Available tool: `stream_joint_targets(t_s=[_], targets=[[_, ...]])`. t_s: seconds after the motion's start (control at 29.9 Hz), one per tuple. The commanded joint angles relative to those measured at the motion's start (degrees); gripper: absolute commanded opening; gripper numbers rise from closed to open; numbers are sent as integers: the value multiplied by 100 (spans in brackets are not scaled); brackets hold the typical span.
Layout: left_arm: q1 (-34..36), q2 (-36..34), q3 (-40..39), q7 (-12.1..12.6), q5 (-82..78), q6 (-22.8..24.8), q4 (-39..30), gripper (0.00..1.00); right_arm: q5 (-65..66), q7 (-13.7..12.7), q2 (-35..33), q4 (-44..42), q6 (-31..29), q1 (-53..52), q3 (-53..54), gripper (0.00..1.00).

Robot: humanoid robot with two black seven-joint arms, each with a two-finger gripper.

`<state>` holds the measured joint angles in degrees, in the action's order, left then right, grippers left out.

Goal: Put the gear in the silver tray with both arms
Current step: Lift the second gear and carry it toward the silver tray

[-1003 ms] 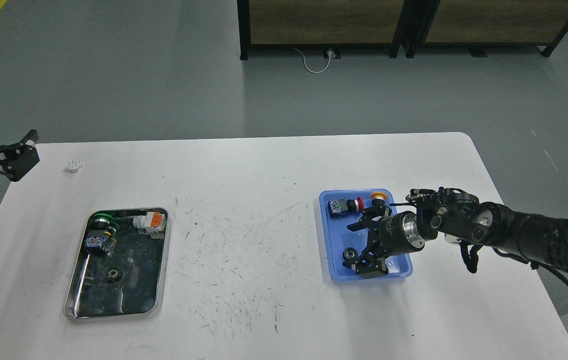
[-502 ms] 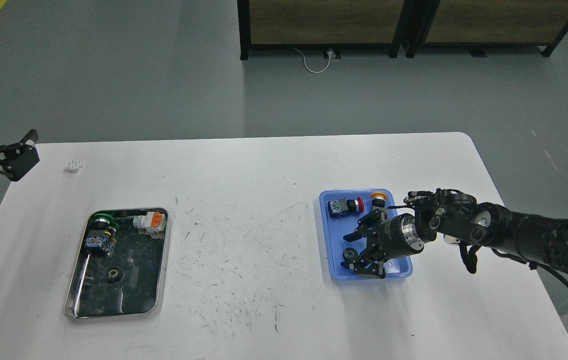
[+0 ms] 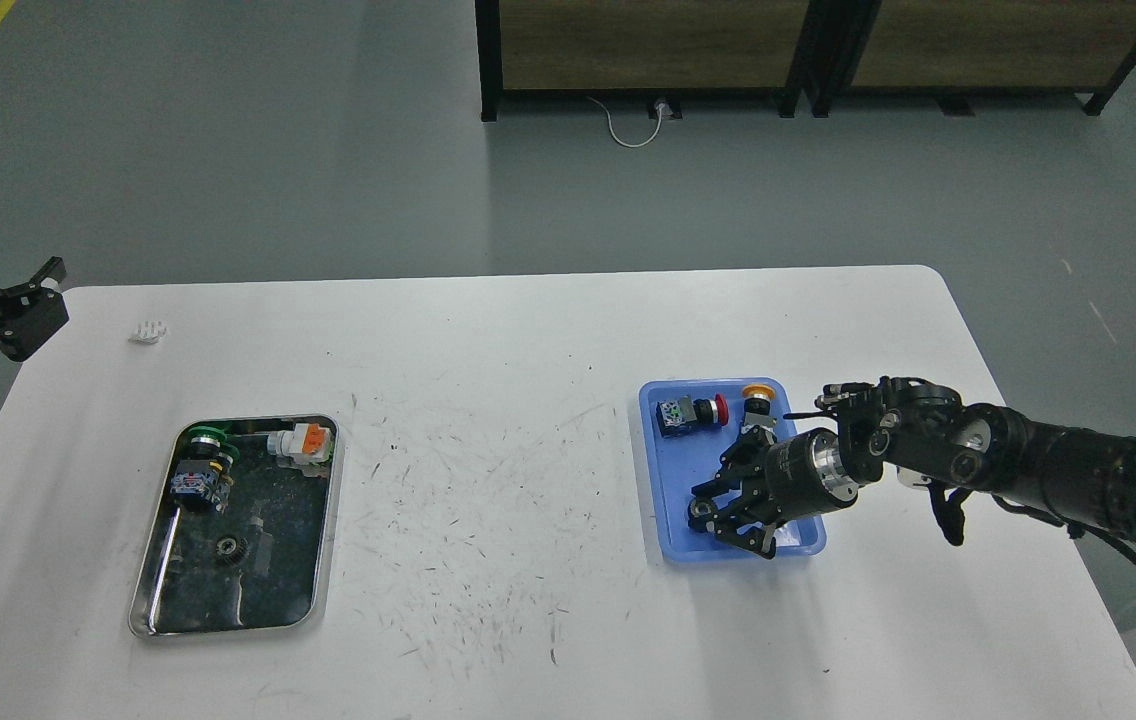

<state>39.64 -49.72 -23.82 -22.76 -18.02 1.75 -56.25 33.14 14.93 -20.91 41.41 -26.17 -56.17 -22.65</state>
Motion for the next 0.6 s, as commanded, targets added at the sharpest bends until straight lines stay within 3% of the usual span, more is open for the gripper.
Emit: stream_joint_targets(t_s=[0.0, 0.3, 0.57], targets=[[0, -11, 0, 0, 0, -8, 0, 98, -9, 18, -97, 25, -64, -8, 24, 25], [-1, -29, 9, 9, 0, -8, -9, 98, -150, 89, -397, 420, -183, -412, 234, 25], [-18, -38, 9, 0, 0, -8, -9, 98, -229, 89, 253, 430, -183, -623, 156, 26]])
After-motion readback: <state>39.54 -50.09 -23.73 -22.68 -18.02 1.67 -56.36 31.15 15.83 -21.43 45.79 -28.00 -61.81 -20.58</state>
